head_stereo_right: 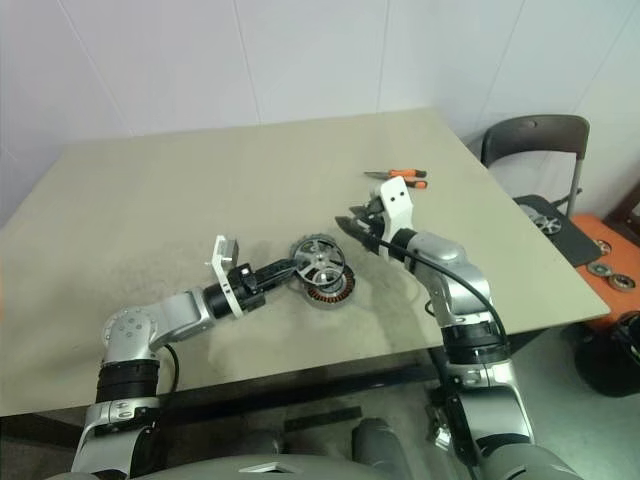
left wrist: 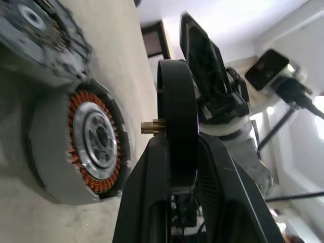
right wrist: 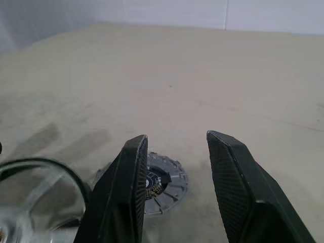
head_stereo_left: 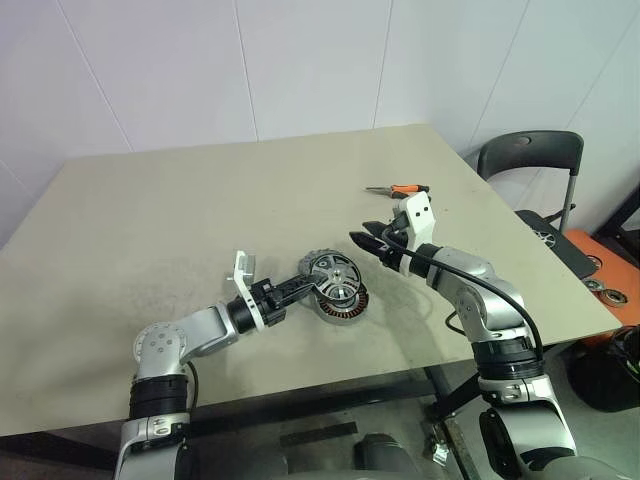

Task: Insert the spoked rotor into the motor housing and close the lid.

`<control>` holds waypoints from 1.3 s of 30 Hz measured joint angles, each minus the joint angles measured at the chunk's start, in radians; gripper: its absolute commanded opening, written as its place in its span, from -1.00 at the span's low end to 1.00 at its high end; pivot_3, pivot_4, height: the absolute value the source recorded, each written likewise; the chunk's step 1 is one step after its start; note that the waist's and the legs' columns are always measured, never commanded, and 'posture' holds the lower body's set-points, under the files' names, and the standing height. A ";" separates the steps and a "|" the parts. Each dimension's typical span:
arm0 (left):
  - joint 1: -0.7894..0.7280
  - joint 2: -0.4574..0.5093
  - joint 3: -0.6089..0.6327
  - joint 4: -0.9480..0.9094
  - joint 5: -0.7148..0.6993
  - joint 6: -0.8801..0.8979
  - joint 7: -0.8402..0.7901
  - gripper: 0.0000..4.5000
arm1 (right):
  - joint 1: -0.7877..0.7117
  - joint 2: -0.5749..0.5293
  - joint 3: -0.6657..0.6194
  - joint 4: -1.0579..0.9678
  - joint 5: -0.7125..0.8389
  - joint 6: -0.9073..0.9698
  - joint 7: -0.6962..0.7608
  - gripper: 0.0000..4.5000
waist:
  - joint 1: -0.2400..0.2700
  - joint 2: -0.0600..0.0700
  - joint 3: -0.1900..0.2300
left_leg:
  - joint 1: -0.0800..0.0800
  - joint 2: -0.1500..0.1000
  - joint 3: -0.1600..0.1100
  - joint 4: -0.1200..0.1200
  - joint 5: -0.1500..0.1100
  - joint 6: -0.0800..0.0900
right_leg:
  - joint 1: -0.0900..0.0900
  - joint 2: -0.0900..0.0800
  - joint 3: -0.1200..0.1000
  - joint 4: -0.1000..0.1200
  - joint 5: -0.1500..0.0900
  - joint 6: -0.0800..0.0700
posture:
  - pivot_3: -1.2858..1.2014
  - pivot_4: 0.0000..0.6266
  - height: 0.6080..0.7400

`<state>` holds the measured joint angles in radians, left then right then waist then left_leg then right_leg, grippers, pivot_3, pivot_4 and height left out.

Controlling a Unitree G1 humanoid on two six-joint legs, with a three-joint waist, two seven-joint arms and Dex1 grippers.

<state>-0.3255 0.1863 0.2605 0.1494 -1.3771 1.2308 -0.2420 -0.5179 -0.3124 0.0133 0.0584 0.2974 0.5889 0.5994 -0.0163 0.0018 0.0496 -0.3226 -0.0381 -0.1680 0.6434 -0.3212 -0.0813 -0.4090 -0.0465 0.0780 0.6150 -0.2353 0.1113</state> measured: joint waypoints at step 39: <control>-0.108 -0.076 0.009 0.222 0.252 -0.045 -0.142 -0.72 | 0.059 -0.011 0.036 -0.038 -0.019 -0.006 -0.025 -0.13 | 0.000 0.000 0.000 | 0.000 0.000 0.000 0.000 0.000 0.000 | 0.000 0.000 0.000 0.000 0.000 0.000 | 0.03 -1.00 1.00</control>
<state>-0.4330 0.1100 0.2691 0.3712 -1.1249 1.1860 -0.3840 -0.4594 -0.3239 0.0491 0.0202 0.2780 0.5826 0.5747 -0.0164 0.0018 0.0495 -0.3224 -0.0382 -0.1681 0.6438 -0.3212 -0.0813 -0.4086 -0.0466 0.0779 0.6147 -0.2352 0.1118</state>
